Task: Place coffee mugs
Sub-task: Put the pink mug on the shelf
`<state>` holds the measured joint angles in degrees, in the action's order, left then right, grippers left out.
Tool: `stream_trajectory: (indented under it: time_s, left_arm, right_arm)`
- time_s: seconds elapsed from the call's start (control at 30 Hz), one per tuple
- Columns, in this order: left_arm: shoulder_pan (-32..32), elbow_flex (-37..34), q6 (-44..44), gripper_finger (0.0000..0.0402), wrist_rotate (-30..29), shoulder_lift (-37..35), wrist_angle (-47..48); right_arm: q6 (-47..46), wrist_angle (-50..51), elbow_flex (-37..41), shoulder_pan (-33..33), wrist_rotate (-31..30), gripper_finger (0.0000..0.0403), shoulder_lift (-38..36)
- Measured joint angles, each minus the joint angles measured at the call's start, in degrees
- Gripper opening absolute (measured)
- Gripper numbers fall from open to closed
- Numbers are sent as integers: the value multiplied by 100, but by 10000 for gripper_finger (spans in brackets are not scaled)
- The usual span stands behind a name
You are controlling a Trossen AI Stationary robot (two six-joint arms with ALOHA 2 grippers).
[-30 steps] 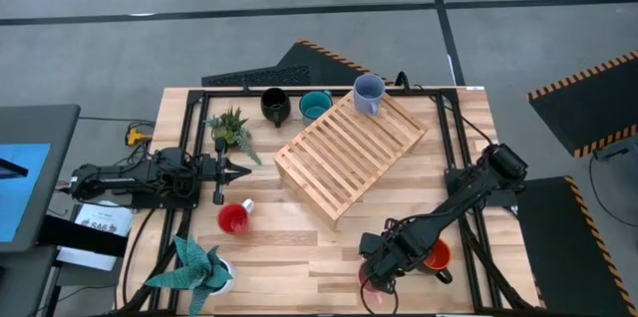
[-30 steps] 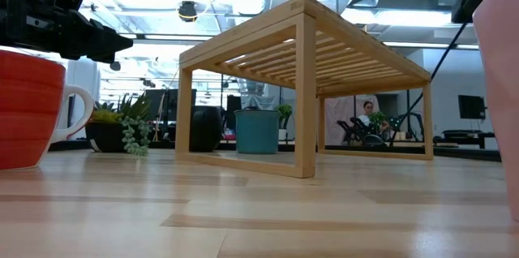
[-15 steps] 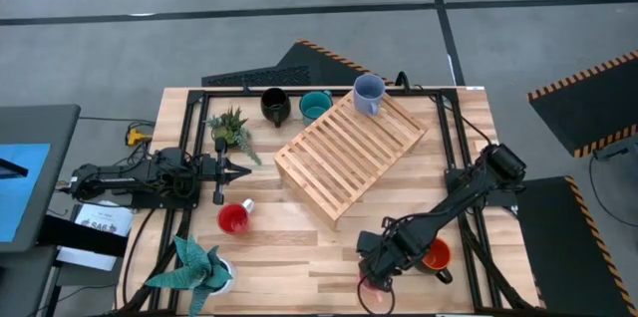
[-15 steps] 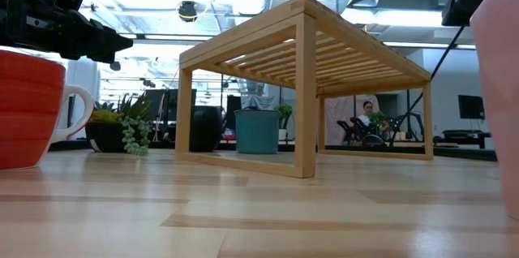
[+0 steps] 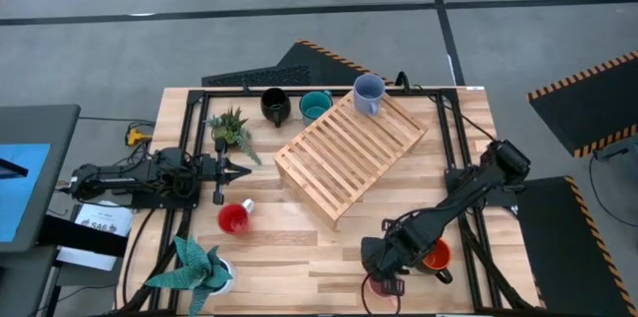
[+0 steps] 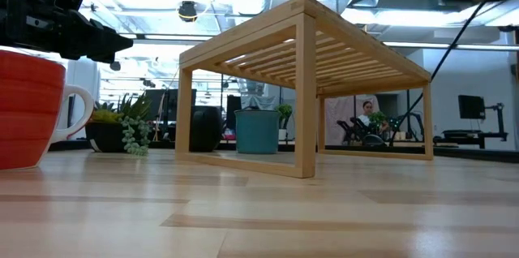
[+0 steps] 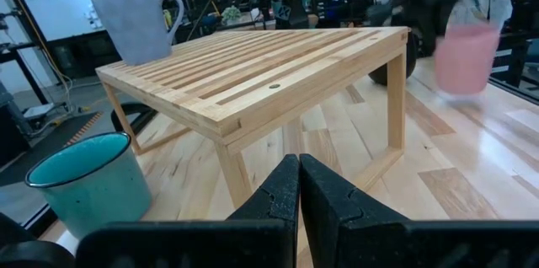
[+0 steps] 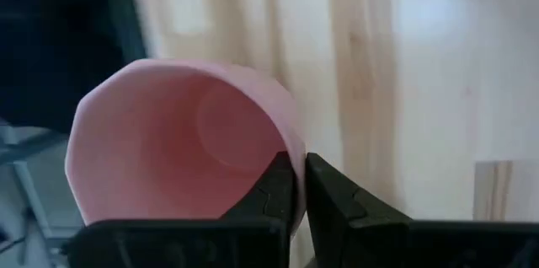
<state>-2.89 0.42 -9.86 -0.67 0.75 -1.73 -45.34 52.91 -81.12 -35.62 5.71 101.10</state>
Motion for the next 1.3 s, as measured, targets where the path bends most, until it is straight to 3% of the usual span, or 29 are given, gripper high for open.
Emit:
stream_trajectory:
  time_s: [0.13, 0.3, 0.53, 0.63, 0.7, 0.87, 0.97, 1.3]
  left_arm:
    - [1, 0, -1, 0, 1, 0, -1]
    - [-1, 0, -1, 0, 0, -2, 1]
    - [-1, 0, -1, 0, -1, -1, 1]
    - [-1, -1, 1, 0, -1, -2, 2]
    - [-1, -1, -1, 0, 0, 0, -1]
    - [-1, 1, -1, 0, -1, 0, 2]
    - [0, 0, -1, 0, 0, 0, -1]
    - [-1, -1, -1, 0, -1, 0, 2]
  right_arm:
    - [399, -62, -433, 11, -127, 41, -485]
    - [874, 394, -1147, 87, -794, 41, -1191]
    - [777, 2637, -2179, 739, -2832, 41, -1805]
    - [255, 3677, -2491, 1381, -3579, 41, -1967]
    - [119, 3766, -2529, 1925, -3795, 41, -2039]
    - [405, 3771, -2505, 3275, -3485, 41, -2241]
    - [685, 3690, -2439, 3972, -2893, 41, -2234]
    - [1262, 3710, -2321, 5286, -1923, 41, -2144]
